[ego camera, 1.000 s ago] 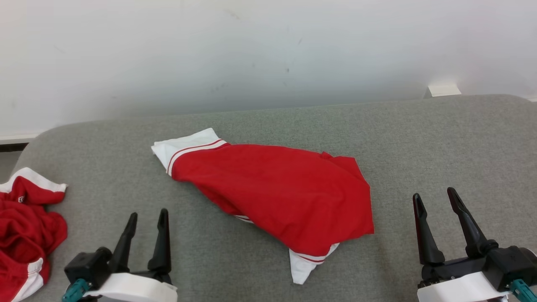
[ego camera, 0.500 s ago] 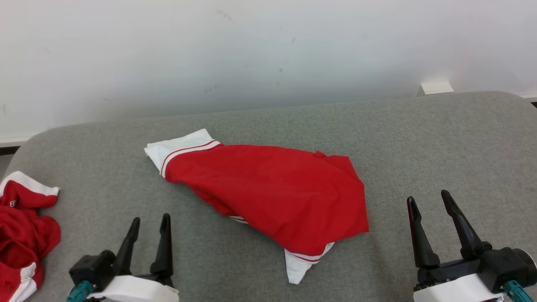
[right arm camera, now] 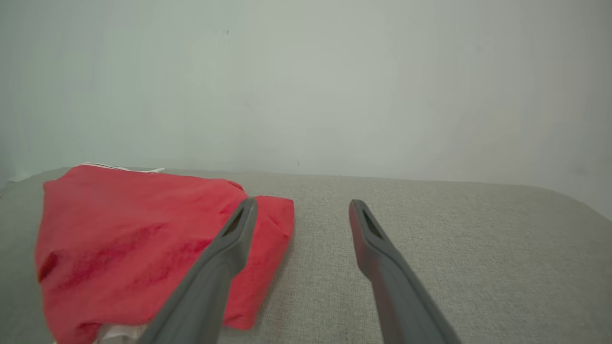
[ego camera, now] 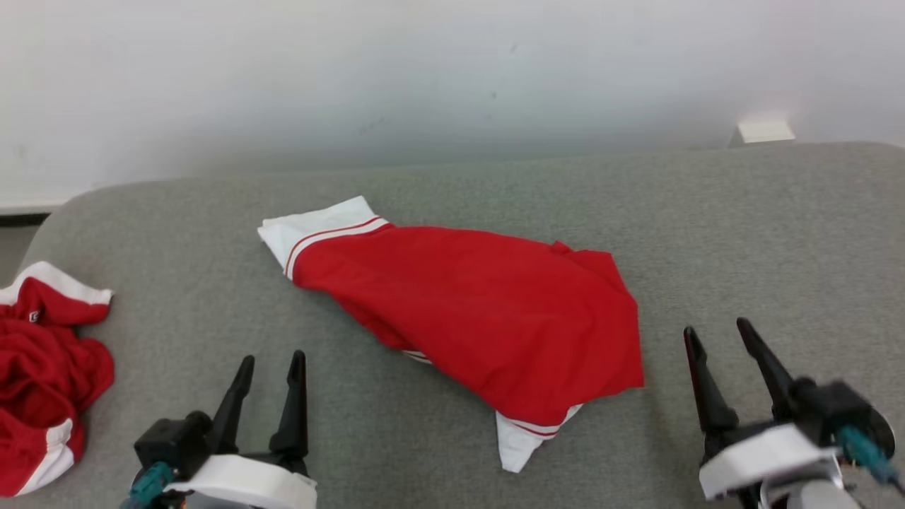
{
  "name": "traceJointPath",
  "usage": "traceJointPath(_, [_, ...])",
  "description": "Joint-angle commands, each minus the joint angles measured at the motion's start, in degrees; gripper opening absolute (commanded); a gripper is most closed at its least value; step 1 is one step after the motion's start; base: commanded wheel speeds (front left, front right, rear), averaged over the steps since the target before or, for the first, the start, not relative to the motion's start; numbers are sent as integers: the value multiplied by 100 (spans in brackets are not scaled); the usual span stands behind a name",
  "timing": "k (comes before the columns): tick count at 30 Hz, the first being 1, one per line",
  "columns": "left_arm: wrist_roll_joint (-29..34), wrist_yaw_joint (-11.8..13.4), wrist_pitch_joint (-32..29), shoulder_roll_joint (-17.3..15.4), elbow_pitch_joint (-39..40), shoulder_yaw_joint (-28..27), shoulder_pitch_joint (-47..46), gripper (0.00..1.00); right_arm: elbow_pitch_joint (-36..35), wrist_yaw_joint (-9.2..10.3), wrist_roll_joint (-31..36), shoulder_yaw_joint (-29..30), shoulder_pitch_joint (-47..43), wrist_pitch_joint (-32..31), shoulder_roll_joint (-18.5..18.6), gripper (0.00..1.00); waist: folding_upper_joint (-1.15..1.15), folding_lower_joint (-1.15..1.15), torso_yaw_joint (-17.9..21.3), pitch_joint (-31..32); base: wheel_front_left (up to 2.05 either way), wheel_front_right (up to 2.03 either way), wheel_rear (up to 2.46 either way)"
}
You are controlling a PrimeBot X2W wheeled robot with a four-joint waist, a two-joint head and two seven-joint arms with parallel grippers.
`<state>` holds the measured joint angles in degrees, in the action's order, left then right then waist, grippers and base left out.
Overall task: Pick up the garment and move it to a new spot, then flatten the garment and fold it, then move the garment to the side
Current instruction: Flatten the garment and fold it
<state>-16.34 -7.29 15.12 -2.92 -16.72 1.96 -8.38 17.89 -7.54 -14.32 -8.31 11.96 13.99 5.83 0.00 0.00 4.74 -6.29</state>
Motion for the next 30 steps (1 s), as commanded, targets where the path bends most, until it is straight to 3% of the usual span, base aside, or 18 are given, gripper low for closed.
traceJointPath(1, [-6, -18, 5, -21, 15, -18, -108, 100, 181, 11, -158, -2, 331, -131, 50, 100, 0, 0, -140, -153, 0, 0, 0])
traceJointPath(5, [26, -20, 5, -16, 90, 25, -233, 100, 742, 10, -578, 29, 924, -583, 132, 100, 0, 0, -386, -371, 0, 0, 0])
traceJointPath(11, [-55, -21, 5, -14, 147, 145, -349, 100, 1632, 10, -1251, 2, 1459, -1786, 307, 100, 0, 0, -955, -533, 0, 0, 0])
traceJointPath(22, [-187, -22, 5, -7, 160, 202, -250, 100, 2143, 2, -2177, -152, 1289, -3015, 360, 100, 0, 0, -1598, -490, 0, 0, 0])
traceJointPath(24, [-206, -22, 5, -8, 140, 241, -245, 100, 2166, -5, -2279, -191, 1260, -3023, 413, 75, 0, 0, -1660, -459, 0, 0, 0])
traceJointPath(25, [-218, -23, 5, -7, 128, 253, -238, 100, 2172, -10, -2312, -192, 1254, -2964, 438, 22, 0, 0, -1684, -440, 0, 0, 0])
traceJointPath(26, [-219, -23, 5, -7, 118, 260, -230, 100, 2184, -10, -2336, -195, 1247, -2916, 461, 0, 0, 0, -1705, -421, 0, 0, 0])
traceJointPath(30, [-223, -23, 5, -7, 79, 262, -181, 100, 2274, 4, -2235, -29, 1334, -2576, 659, 0, 0, 0, -1747, -327, 0, 0, 0])
